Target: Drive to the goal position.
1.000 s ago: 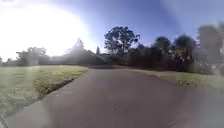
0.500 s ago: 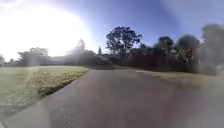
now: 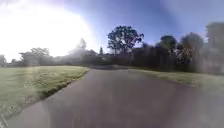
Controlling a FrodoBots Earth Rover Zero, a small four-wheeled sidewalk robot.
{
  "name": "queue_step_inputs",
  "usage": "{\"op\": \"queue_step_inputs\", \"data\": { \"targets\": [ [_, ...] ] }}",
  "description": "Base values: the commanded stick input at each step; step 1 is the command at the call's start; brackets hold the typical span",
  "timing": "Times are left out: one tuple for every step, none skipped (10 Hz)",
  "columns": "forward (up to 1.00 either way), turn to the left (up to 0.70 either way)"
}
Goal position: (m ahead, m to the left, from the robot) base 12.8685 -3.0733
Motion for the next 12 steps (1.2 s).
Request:
{"op": "queue_step_inputs", "data": {
  "targets": [
    [0.70, 0.00],
    [0.70, 0.00],
    [0.70, 0.00],
    [0.70, 0.00],
    [0.70, 0.00],
    [0.70, 0.00],
    [0.70, 0.00],
    [0.70, 0.00],
    [0.70, 0.00],
    [0.70, 0.00],
    [0.70, 0.00],
    [0.70, 0.00]
  ]
}}
